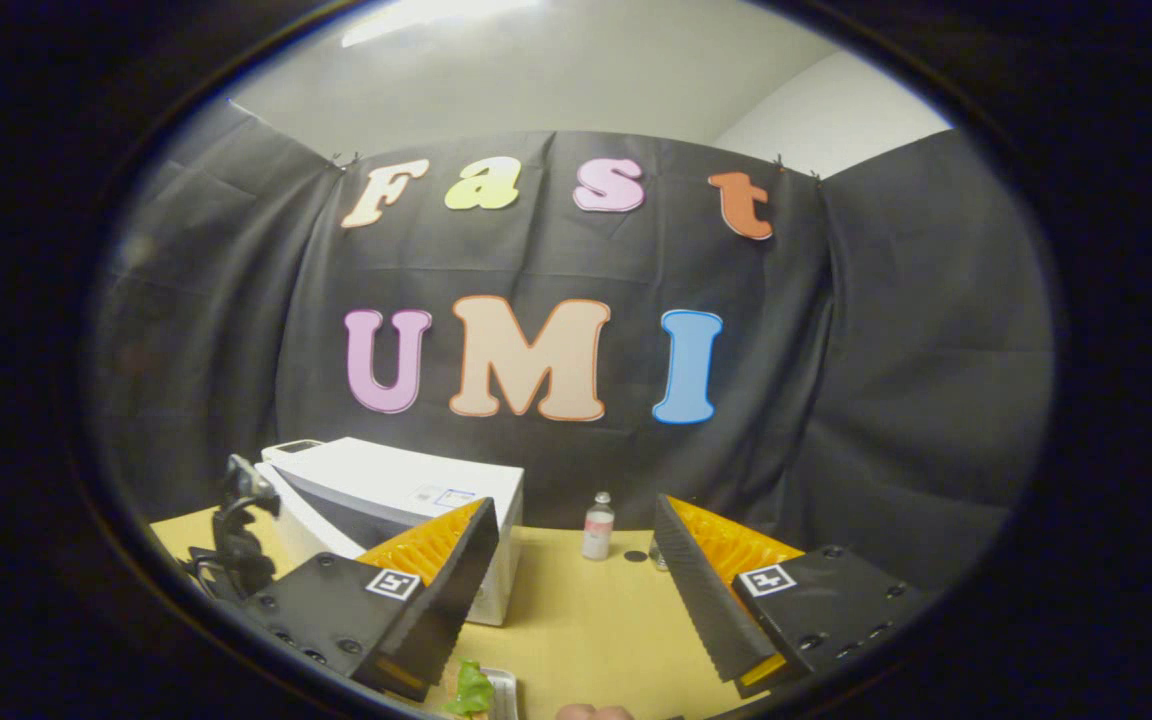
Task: Open the microwave oven with the left hand, put the food in, and close the microwave oven.
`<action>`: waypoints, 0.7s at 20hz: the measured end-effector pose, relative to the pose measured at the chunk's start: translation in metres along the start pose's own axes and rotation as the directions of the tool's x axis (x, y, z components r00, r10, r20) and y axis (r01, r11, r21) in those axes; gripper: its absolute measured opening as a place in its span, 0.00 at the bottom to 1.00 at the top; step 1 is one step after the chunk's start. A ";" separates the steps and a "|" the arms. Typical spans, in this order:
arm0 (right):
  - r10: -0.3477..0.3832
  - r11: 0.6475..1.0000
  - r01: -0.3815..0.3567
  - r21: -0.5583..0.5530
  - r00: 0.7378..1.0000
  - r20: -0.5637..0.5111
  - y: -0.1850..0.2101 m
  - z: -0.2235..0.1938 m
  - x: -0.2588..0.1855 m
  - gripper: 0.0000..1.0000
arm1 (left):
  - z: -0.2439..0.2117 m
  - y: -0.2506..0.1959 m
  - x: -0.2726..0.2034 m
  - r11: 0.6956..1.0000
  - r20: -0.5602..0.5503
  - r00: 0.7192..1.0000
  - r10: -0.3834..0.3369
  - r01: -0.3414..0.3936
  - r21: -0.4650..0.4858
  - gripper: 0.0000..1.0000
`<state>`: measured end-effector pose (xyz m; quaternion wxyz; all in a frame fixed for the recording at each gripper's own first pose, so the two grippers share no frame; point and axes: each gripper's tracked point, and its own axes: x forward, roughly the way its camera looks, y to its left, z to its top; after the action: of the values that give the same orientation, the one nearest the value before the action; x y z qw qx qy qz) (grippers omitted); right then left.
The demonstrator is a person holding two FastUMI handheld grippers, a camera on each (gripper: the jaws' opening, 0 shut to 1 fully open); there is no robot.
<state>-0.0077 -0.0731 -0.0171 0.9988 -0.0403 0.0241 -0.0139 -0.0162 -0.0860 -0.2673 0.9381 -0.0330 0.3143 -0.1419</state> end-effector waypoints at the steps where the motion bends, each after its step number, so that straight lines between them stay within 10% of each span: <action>1: 0.017 1.000 -0.017 0.000 1.000 0.000 0.007 0.000 0.002 0.99 | -0.006 0.005 -0.014 1.000 -0.006 1.000 0.007 -0.007 0.004 0.12; 14: 0.190 0.982 -0.191 -0.005 0.979 -0.068 0.083 -0.026 0.010 0.96 | -0.072 0.104 -0.135 0.936 -0.117 0.968 0.222 -0.245 -0.252 0.29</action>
<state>0.0033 0.0071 -0.0504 0.9939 -0.0431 0.0615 0.0806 -0.1365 0.0540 -0.2621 0.9209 -0.1143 0.3724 0.0124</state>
